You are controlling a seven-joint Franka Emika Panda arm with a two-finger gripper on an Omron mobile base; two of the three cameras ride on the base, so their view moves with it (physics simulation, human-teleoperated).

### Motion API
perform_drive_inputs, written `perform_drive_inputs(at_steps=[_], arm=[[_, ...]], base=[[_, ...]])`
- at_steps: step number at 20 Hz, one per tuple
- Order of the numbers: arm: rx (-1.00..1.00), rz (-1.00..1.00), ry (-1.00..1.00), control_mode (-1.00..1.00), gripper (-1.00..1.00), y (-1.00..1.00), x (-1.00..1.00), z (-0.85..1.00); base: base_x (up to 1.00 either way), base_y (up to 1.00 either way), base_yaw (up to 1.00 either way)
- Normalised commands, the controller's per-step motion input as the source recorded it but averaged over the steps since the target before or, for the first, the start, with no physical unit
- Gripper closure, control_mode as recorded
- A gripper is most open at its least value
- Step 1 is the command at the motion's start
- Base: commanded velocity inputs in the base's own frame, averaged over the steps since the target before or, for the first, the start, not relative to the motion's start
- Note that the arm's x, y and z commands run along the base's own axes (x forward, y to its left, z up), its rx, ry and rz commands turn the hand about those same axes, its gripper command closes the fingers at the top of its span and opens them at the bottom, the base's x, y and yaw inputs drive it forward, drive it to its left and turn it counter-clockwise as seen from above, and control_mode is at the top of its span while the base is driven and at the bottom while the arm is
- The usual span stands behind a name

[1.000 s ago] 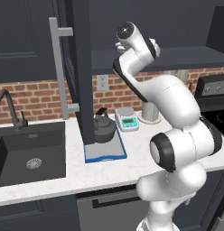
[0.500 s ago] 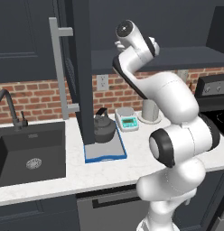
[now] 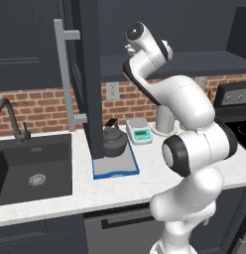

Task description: Pick the kettle from the counter and place it on the tray. Then pick the mug from the cabinet and place it on the tray. Then close the cabinet doors.

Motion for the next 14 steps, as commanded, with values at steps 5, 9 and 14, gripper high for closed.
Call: perform_drive_inputs(at_steps=[5,9,14], arm=[[0.00,0.00,0.00,-1.00,-1.00,0.00,0.10,-0.01],[0.00,0.00,0.00,-1.00,-1.00,0.00,0.11,-0.07],[0.00,0.00,0.00,-1.00,-1.00,0.00,0.06,-0.03]], base=[[0.00,0.00,0.00],[0.00,0.00,0.00],[0.00,0.00,0.00]])
